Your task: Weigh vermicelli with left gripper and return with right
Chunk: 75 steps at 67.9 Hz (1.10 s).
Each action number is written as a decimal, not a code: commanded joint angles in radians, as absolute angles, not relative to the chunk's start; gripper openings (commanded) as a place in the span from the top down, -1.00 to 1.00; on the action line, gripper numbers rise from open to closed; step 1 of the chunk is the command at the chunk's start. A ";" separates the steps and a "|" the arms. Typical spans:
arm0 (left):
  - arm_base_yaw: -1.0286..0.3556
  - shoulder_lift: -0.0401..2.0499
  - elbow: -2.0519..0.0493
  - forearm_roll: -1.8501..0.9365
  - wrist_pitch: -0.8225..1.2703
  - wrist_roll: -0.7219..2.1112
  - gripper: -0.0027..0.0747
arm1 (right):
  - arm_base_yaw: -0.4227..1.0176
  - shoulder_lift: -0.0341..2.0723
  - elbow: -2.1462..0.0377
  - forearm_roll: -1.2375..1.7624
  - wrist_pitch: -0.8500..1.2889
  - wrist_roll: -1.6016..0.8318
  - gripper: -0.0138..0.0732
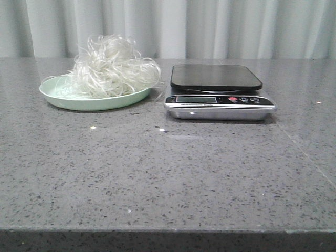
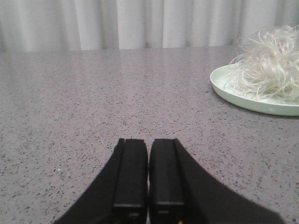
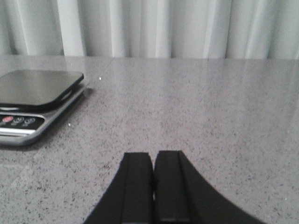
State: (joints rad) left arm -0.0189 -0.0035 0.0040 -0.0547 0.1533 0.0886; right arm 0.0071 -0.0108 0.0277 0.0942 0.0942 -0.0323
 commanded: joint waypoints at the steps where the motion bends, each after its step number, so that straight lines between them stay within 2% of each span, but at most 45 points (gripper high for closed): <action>1: -0.017 -0.024 0.011 -0.063 0.077 0.083 0.58 | 0.002 -0.028 0.021 0.095 0.020 -0.031 0.33; 75: -0.017 -0.024 0.011 -0.063 0.077 0.083 0.58 | 0.002 -0.028 0.021 0.128 -0.014 -0.031 0.33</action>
State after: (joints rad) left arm -0.0189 -0.0035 0.0040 -0.0547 0.1533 0.0886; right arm 0.0071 -0.0108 0.0277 0.1311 0.0707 -0.0315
